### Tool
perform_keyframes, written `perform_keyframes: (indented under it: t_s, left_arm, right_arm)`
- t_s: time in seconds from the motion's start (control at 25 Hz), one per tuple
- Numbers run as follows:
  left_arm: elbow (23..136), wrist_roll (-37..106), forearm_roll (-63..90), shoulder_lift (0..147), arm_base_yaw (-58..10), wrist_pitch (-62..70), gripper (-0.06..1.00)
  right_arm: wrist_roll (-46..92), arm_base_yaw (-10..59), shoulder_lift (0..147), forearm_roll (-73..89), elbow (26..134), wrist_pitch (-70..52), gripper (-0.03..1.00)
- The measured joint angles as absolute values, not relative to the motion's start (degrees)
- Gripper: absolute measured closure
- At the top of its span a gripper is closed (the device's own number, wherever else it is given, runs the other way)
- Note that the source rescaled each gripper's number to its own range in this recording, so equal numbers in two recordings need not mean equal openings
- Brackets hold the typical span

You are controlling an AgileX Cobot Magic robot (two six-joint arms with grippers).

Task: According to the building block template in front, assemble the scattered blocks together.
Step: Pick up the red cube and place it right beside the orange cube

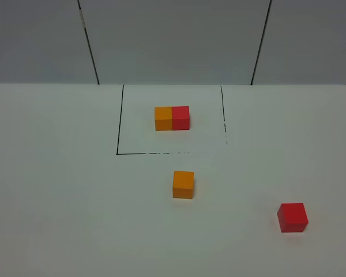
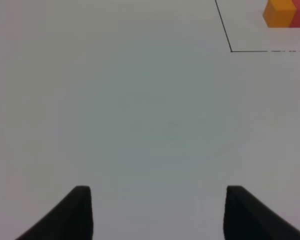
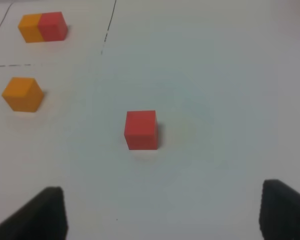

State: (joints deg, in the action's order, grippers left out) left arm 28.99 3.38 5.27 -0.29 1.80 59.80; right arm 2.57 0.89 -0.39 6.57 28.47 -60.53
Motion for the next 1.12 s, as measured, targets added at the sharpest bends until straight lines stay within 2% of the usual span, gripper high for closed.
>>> perform_keyframes:
  t_s: [0.2, 0.28, 0.4, 0.44, 0.96, 1.12]
  left_arm:
    - [28.99, 3.38, 5.27, -0.29, 1.8, 59.8, 0.71]
    - [28.99, 3.38, 5.27, -0.29, 1.8, 59.8, 0.71]
    - [28.99, 3.38, 5.29, -0.29, 1.8, 59.8, 0.71]
    - [28.99, 3.38, 5.29, -0.29, 1.8, 59.8, 0.71]
    - [28.99, 3.39, 5.29, -0.29, 1.8, 59.8, 0.71]
    - [28.99, 3.39, 5.29, -0.29, 1.8, 59.8, 0.71]
  right_arm:
    - [2.5, 0.89, -0.32, 6.63, 28.93, -60.97, 0.36]
    - [2.5, 0.89, 1.68, 7.35, 30.8, -62.27, 0.26]
    - [4.15, 0.89, 7.53, 10.84, 34.06, -62.88, 0.02]
    - [4.7, 0.89, 9.68, 12.06, 35.01, -62.64, -0.02]
    - [11.42, 1.08, 58.8, 16.51, 46.63, -54.53, -0.03]
    - [10.99, 5.86, 73.97, 14.65, 49.77, -50.16, -0.03]
